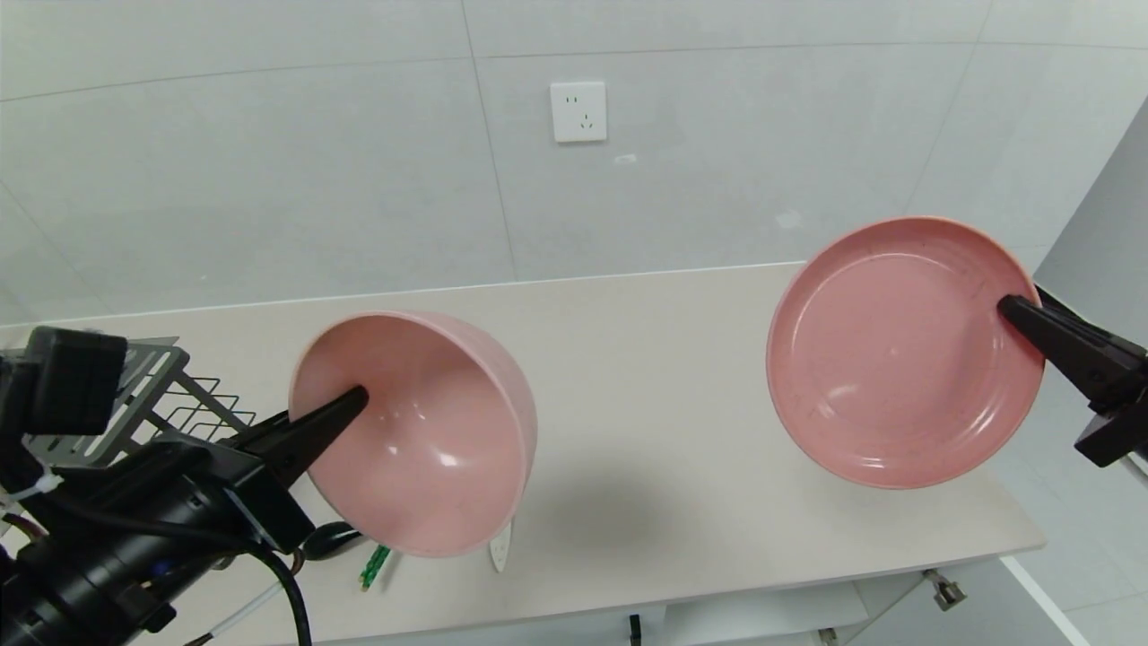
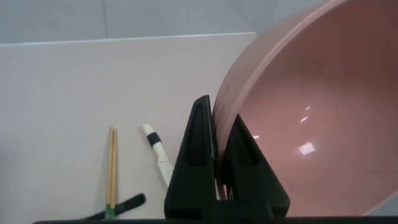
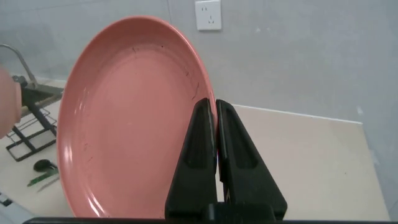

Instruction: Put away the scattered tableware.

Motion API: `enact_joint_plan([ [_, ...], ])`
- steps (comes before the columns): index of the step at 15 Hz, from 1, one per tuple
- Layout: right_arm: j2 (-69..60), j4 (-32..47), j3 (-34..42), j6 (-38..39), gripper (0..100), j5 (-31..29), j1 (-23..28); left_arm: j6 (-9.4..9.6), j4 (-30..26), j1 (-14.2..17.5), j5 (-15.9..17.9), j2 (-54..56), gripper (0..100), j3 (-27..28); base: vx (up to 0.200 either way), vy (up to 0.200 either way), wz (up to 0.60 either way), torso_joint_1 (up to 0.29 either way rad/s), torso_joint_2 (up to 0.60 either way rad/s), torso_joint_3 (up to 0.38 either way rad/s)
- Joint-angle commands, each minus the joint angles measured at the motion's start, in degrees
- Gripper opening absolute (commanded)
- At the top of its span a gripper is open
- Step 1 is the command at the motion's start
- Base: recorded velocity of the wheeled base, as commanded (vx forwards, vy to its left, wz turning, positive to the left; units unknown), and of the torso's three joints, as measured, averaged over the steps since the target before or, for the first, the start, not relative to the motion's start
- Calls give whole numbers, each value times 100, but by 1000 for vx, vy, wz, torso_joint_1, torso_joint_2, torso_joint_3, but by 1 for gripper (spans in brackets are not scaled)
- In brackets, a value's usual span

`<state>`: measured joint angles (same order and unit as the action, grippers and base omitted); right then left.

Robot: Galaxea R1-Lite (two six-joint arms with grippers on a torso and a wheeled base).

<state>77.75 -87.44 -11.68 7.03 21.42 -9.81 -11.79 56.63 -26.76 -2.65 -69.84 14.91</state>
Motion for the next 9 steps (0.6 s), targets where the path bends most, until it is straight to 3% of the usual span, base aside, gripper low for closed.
enact_joint_plan([
  [1,697,-256,333,-115,0,3,6,115,411,127,1,-320,0,-304,0,0,0,0,0,0],
  [3,662,-256,368,-264,0,-6,41,186,1079,127,150,-293,0,-586,0,0,0,0,0,0],
  [4,574,-256,394,-264,0,-6,41,309,1140,162,168,-285,0,-630,0,0,0,0,0,0],
  [6,372,-256,526,-255,0,-15,50,757,1131,479,159,-311,0,-717,0,0,0,0,0,0],
  [9,240,-256,544,-255,0,-15,50,854,1123,558,168,-346,0,-779,0,0,0,0,0,0],
])
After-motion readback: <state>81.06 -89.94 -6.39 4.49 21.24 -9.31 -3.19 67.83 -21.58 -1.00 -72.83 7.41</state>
